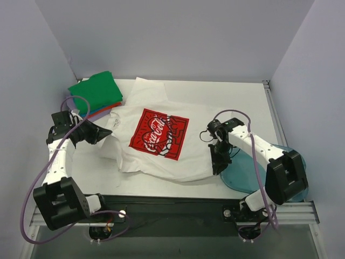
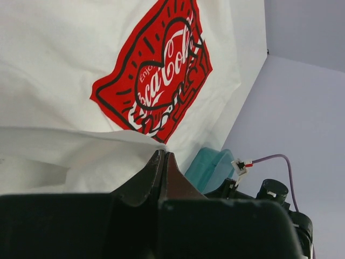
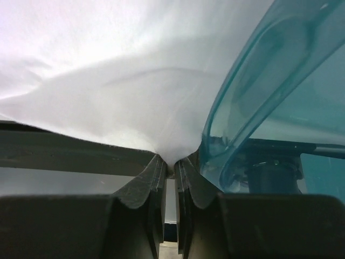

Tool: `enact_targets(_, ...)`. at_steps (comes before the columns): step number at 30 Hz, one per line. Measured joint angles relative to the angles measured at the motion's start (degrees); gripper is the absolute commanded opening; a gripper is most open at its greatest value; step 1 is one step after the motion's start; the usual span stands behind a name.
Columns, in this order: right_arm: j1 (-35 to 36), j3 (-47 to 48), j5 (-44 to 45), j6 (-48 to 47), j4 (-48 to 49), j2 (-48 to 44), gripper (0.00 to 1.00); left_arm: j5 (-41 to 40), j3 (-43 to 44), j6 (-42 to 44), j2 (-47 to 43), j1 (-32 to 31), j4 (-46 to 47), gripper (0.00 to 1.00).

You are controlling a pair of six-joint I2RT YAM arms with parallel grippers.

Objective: Fold and stack the t-shirts
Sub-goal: Grap the side of the flattened tshirt closest away from the robot with both arms, then fold the flattened tshirt in 1/3 of the way

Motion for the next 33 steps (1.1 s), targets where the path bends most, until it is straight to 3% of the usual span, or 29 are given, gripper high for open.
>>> enact_targets(15, -12.8, 12.4, -3.0, -4.1, -0.4, 10.2, 0.00, 1.0, 13.6, -6.8, 16.1, -2.7, 10.9, 0.00)
enact_targets(33, -19.5, 17.6, -4.4, -4.7, -0.9, 15.8, 0.00, 1.0, 34.8, -7.1, 34.6, -8.6, 12.5, 0.00)
